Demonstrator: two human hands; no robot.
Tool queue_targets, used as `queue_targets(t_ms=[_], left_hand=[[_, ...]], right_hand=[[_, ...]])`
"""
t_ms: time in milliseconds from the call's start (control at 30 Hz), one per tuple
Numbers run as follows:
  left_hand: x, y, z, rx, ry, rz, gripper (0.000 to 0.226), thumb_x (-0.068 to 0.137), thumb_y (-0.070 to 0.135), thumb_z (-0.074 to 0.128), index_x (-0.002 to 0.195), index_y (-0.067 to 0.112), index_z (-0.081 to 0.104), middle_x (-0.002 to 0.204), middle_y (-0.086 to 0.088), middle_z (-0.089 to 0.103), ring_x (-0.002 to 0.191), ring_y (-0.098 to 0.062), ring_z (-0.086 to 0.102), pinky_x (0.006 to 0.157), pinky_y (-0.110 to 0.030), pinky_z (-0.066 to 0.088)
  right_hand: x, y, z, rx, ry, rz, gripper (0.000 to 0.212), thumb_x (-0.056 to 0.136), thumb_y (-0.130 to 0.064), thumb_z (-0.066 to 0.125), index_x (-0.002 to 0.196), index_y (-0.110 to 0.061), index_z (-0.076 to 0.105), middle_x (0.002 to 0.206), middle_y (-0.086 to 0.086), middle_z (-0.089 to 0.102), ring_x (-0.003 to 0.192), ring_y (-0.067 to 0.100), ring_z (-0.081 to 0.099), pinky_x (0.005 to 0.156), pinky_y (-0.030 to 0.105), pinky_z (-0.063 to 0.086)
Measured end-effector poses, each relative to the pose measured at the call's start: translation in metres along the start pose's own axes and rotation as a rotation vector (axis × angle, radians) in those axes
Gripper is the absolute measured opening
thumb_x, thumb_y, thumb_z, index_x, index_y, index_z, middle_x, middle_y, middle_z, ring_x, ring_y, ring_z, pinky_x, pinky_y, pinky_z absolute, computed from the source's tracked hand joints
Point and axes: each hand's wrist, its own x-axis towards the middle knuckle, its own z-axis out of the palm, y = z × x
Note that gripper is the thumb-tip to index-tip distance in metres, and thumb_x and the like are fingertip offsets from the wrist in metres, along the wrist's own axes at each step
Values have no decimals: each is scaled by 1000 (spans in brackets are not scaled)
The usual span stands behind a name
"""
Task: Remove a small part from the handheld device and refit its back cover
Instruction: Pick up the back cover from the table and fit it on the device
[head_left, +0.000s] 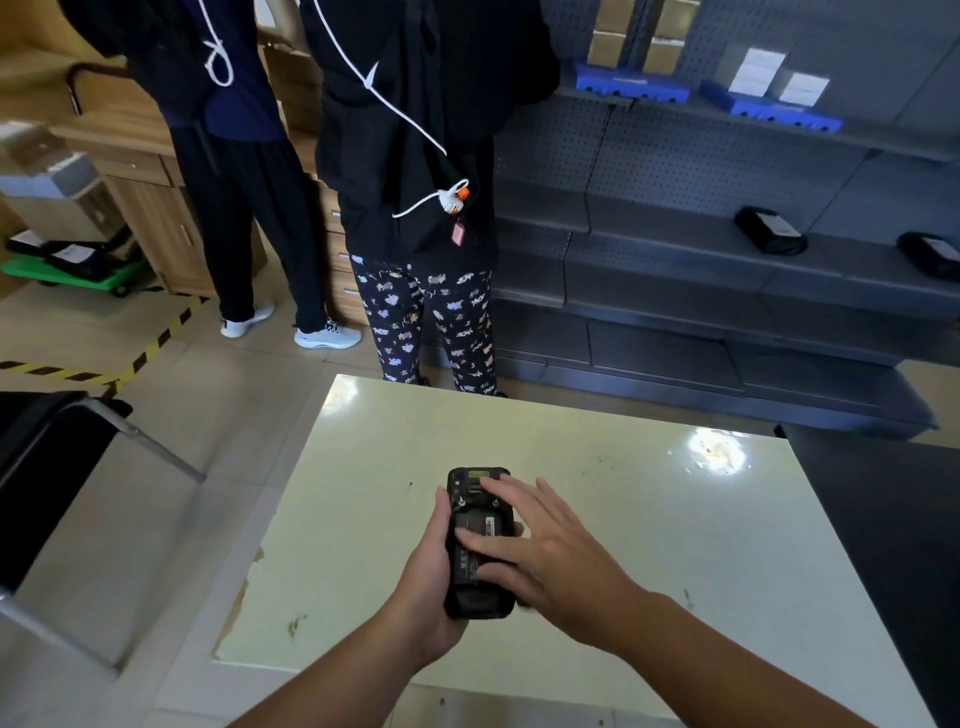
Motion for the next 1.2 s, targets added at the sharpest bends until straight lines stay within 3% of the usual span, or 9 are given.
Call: queue_targets(t_ms=[100,167,333,500,667,833,900,1033,1200], left_hand=[[3,0,-2,17,9,36,82,85,78,43,117,11,78,112,-16,78,90,-32,76,80,-43,63],[6,1,-5,4,3,37,84,89,75,41,122,5,74,114,-18,75,91,-33,72,86,-46,60],[19,0,-21,-52,20,29,81,96,70,37,125,3,72,118,-19,71,93,-33,71,81,-44,62],[28,-2,-31,-116,8,9,83,96,71,33,117,3,76,109,-18,73,86,-33,71,79,-45,63],[27,-4,-36,-126,-19,-1,76,95,65,39,122,2,72,112,-20,70,88,-33,69,77,-45,64],[24,-6,-39,-132,-15,-3,81,92,65,42,132,-1,64,114,-20,68,89,-33,68,79,-45,63],[25,-6,-40,-137,-14,-2,81,93,66,41,134,0,63,114,-20,68,90,-33,68,78,-45,63],[20,-4,-40,-133,5,-13,79,93,67,40,127,2,69,114,-20,69,89,-33,69,78,-45,64],[8,9,-27,-64,23,-19,83,99,69,30,132,2,66,120,-23,65,91,-35,68,87,-50,60]], right_hand=[[6,15,5,392,256,226,41,105,-54,34,146,-63,35,160,-35,27,152,-10,13,122,15,9],[5,40,16,410,442,432,42,107,-44,43,149,-44,43,154,-20,44,147,0,34,121,24,26],[5,95,81,254,-79,720,75,95,-51,66,157,-19,38,156,4,44,145,20,38,115,34,35],[10,117,141,85,-415,595,106,80,-55,79,162,-20,21,159,4,28,140,26,36,108,40,46],[11,132,164,-5,-329,536,97,75,-49,83,154,-25,31,150,-1,30,127,23,38,94,39,54],[11,139,162,-275,-277,529,98,57,-73,82,134,-21,51,127,7,45,114,27,46,96,40,46],[7,137,160,-285,-258,519,89,60,-69,84,127,-17,55,122,10,49,109,30,49,95,43,46],[12,117,121,127,-320,548,32,91,-26,74,112,-13,55,105,10,63,98,34,65,79,40,52],[56,75,-10,398,180,375,22,93,-20,76,113,-19,70,100,-4,72,91,15,67,80,31,54]])
